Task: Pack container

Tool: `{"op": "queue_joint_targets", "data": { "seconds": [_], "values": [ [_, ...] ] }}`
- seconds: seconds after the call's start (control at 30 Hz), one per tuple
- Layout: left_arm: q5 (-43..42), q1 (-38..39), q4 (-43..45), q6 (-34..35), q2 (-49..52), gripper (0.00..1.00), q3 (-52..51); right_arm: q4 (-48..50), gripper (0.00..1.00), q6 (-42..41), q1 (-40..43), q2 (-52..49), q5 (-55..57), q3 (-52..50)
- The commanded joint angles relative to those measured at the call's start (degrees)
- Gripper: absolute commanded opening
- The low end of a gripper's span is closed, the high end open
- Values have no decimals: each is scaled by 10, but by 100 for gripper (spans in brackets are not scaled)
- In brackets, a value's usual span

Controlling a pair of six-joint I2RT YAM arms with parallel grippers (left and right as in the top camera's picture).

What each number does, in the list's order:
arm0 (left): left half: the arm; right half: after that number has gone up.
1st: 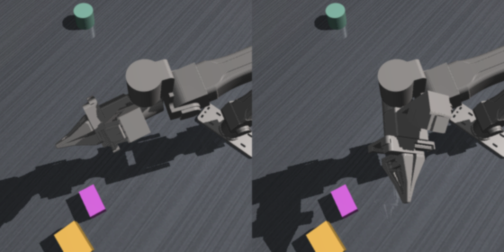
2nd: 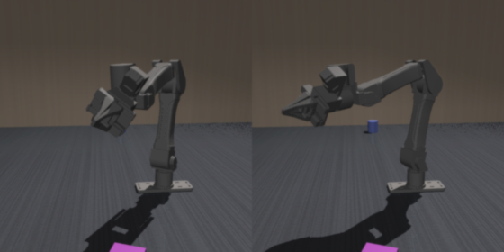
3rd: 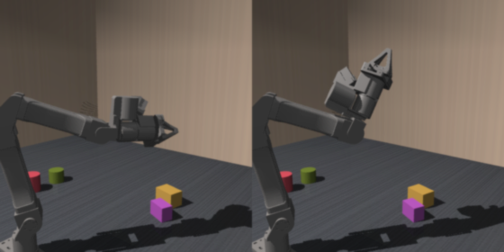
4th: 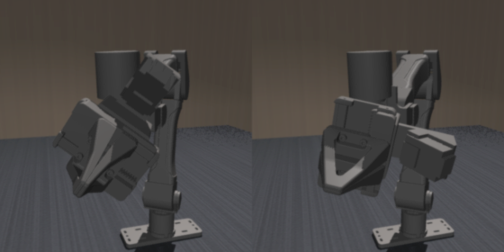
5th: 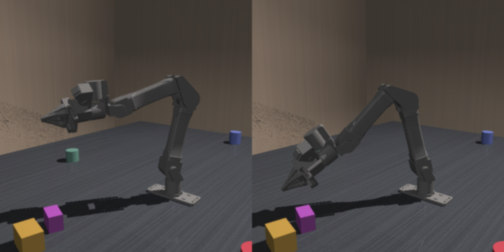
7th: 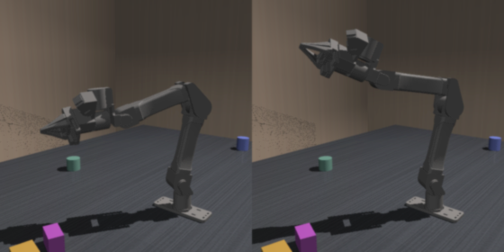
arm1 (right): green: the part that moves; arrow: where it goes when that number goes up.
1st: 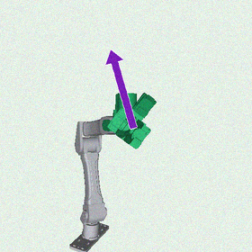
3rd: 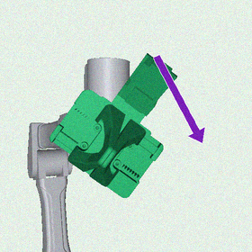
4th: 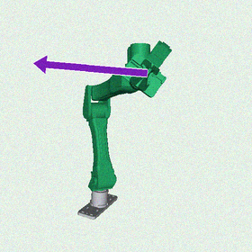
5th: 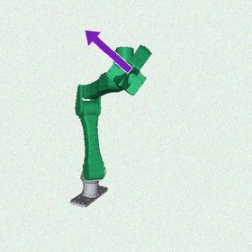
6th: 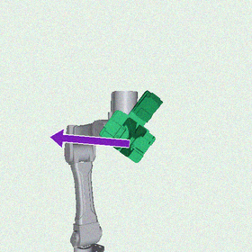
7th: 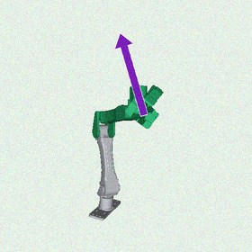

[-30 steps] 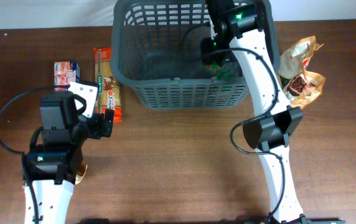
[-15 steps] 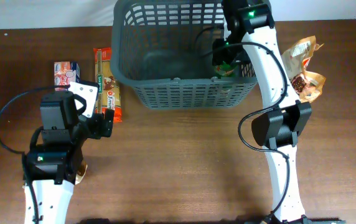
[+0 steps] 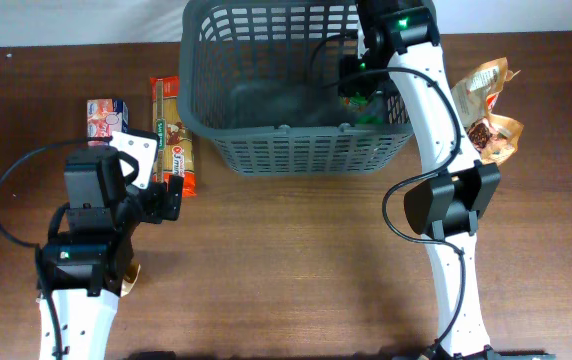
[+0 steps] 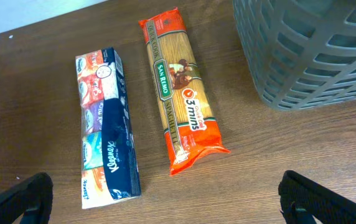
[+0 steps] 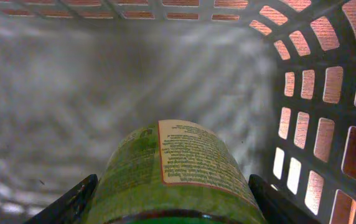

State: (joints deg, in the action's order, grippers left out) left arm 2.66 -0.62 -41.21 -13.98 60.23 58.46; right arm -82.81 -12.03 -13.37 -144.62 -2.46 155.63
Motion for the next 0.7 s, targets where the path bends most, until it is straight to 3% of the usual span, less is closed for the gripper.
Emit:
{"op": "queue_joint_targets", "data": {
  "seconds": [0.0, 0.33, 0.43, 0.67],
  "values": [
    [6, -3, 0, -7, 0, 99, 7, 11, 6, -5, 3, -5, -1, 0],
    [6, -3, 0, -7, 0, 99, 7, 14, 11, -20, 7, -5, 31, -1],
    [6, -3, 0, -7, 0, 99, 7, 5, 27, -20, 7, -5, 31, -1],
    [6, -3, 0, -7, 0, 99, 7, 8, 26, -20, 7, -5, 31, -27]
  ]
}}
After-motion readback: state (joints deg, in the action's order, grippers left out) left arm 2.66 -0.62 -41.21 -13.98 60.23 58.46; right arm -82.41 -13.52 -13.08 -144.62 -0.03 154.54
